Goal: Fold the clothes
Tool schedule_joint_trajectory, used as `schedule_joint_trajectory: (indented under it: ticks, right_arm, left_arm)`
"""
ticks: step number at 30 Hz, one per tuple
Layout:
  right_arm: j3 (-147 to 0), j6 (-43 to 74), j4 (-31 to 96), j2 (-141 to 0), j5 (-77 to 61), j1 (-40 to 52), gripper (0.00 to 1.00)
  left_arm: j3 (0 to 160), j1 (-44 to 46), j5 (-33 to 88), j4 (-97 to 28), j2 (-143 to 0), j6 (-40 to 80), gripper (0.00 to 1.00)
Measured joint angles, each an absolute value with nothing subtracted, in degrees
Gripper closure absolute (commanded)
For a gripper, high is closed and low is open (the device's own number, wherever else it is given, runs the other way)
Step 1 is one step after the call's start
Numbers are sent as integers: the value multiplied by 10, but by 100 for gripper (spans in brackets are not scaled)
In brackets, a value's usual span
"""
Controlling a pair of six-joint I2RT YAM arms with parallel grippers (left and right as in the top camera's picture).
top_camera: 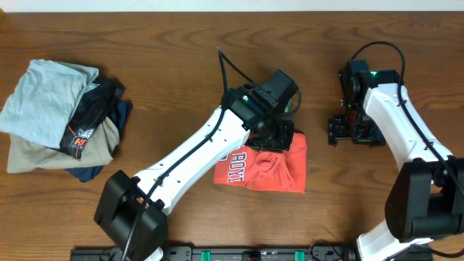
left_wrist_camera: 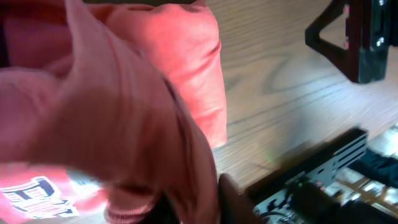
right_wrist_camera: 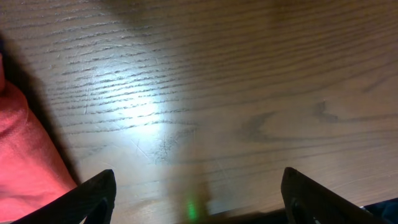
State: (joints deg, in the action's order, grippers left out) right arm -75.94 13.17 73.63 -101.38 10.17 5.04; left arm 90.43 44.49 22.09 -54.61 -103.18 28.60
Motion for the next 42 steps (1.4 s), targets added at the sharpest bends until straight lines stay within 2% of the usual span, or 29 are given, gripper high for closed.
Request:
schedule_joint_trajectory:
  ticks: [3, 13, 18, 24, 27, 30, 31, 33, 35, 38, 40, 42]
  right_arm:
    - [-759, 132, 736, -1014, 100, 50, 16]
    - [-759, 121, 734, -1014, 84, 50, 12]
    - [-759, 38, 721, -1014, -46, 50, 16]
    - [-759, -23, 717, -1013, -186, 57, 16]
    - [-759, -32, 713, -1013, -214, 74, 17]
    - [-743, -32, 682, -1011, -230, 101, 21]
    - [-734, -31, 668, -1011, -234, 108, 24]
    - [-704, -22, 630, -1010, -237, 124, 37]
    - [-673, -11, 595, -1010, -235, 135, 40]
    - [-621, 15, 541, -1010, -210, 141, 59]
    - [-594, 34, 512, -1010, -185, 141, 82]
    - [-572, 58, 495, -1010, -160, 141, 87]
  left_arm:
    - [903, 449, 221, -538, -1033, 291, 56]
    - [903, 456, 223, -550, -1034, 260, 52]
    - [903, 378, 209, -611, -1034, 239, 50]
    - [903, 265, 173, -637, -1034, 217, 35]
    - [903, 234, 164, -637, -1034, 198, 27]
    - [898, 218, 162, -637, -1034, 176, 22]
    - [894, 215, 161, -637, -1034, 172, 21]
    - [882, 211, 161, -637, -1034, 159, 18]
    - [870, 209, 161, -637, -1034, 148, 18]
    - [852, 209, 161, -633, -1034, 132, 17]
    - [842, 209, 161, -628, -1034, 125, 18]
    - [832, 209, 162, -625, -1034, 119, 18]
